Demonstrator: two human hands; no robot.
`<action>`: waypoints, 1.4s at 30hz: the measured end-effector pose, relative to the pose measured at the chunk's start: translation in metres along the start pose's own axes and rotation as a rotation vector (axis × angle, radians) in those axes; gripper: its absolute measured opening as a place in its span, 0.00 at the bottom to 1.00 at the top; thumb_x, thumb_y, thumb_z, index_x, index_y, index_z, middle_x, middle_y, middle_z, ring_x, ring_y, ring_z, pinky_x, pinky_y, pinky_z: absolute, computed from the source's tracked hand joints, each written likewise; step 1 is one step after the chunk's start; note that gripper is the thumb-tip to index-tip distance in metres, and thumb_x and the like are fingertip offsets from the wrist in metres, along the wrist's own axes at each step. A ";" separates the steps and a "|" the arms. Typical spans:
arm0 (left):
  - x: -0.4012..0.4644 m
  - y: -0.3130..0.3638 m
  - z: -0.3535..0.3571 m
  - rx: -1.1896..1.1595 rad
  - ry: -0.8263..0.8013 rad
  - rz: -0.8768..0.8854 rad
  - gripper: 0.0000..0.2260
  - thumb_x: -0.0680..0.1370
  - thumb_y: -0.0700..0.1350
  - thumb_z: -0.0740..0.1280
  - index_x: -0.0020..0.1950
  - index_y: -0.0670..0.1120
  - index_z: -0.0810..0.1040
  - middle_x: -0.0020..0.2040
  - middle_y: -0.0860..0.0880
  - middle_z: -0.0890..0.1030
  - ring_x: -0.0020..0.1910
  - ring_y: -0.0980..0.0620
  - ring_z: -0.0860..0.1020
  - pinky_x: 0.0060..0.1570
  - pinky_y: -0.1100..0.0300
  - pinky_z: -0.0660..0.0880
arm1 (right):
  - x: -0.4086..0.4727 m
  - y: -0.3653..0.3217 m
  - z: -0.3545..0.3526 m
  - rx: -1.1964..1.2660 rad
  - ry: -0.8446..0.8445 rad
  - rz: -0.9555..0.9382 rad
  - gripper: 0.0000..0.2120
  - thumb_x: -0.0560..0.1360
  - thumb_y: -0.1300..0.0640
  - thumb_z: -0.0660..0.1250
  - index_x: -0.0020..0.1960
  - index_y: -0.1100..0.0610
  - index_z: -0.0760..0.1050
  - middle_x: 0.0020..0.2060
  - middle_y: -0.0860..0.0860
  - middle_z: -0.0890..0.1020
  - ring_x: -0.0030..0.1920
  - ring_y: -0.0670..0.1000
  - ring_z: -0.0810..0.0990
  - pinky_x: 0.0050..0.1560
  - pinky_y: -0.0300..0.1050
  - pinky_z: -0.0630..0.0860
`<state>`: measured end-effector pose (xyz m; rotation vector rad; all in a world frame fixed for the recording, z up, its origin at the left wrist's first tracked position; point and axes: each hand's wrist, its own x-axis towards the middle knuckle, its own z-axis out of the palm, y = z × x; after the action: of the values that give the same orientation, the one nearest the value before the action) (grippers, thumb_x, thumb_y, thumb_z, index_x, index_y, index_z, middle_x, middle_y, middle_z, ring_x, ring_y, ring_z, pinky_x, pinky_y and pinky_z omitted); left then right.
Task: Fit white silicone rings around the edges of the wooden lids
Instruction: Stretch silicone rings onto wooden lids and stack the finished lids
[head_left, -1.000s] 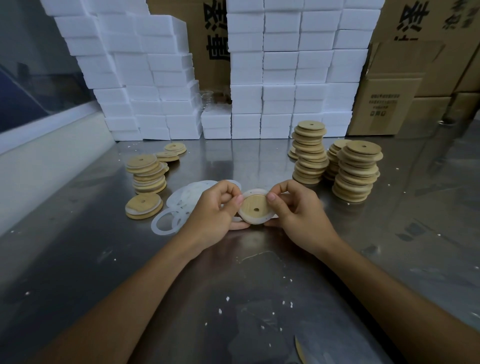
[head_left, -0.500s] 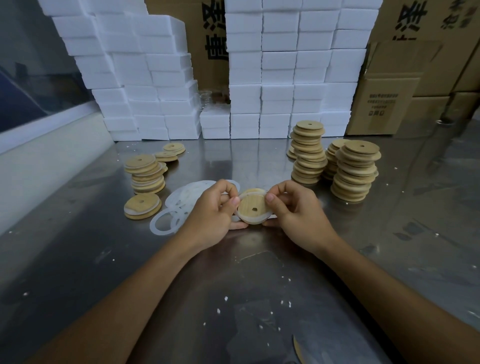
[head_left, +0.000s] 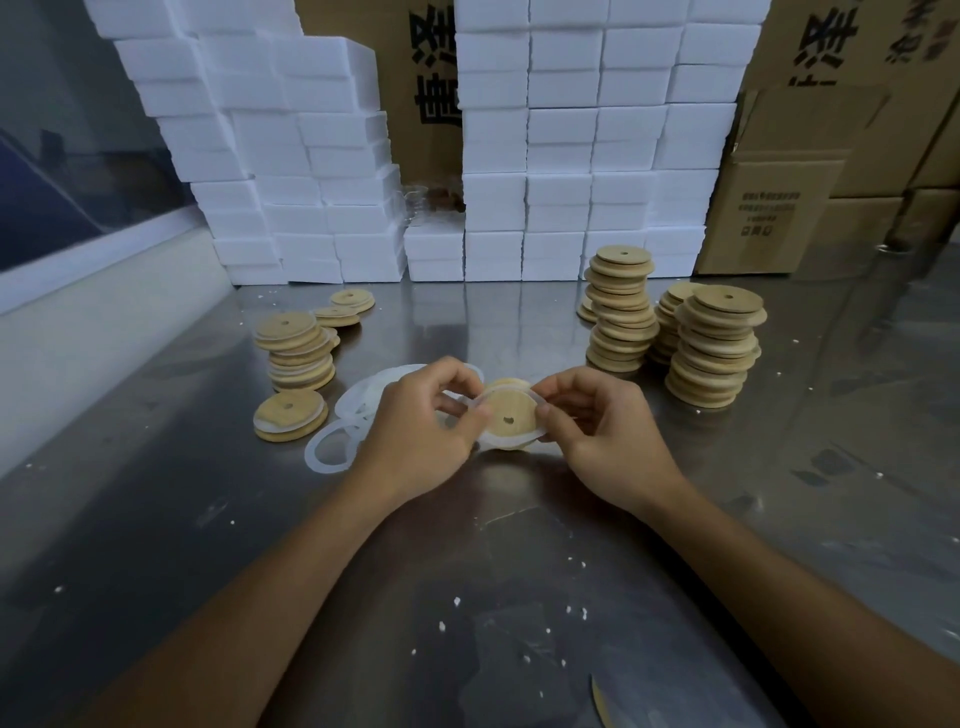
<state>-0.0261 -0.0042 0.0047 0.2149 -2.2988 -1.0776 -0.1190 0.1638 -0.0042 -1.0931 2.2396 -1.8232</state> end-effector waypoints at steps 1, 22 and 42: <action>-0.001 0.002 0.001 0.006 0.006 0.033 0.06 0.74 0.44 0.73 0.43 0.53 0.77 0.42 0.61 0.81 0.42 0.61 0.82 0.41 0.65 0.79 | 0.000 0.000 0.000 -0.051 0.008 -0.039 0.05 0.76 0.65 0.69 0.49 0.57 0.81 0.42 0.48 0.85 0.45 0.48 0.85 0.48 0.47 0.83; 0.000 -0.003 0.004 -0.380 0.027 -0.170 0.08 0.74 0.33 0.72 0.40 0.45 0.79 0.41 0.50 0.84 0.41 0.51 0.85 0.40 0.54 0.82 | 0.005 -0.003 -0.006 -0.012 -0.015 0.133 0.03 0.72 0.63 0.76 0.42 0.57 0.84 0.38 0.52 0.87 0.41 0.52 0.86 0.47 0.44 0.83; -0.007 0.007 0.022 -0.109 0.084 0.105 0.07 0.76 0.44 0.71 0.44 0.56 0.77 0.42 0.58 0.81 0.44 0.56 0.82 0.42 0.50 0.82 | -0.004 -0.007 0.005 -0.305 -0.017 -0.289 0.04 0.80 0.60 0.65 0.53 0.56 0.78 0.44 0.45 0.82 0.46 0.45 0.80 0.44 0.40 0.77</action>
<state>-0.0321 0.0176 -0.0043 0.0929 -2.1456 -1.1151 -0.1101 0.1619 -0.0007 -1.5482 2.5201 -1.5797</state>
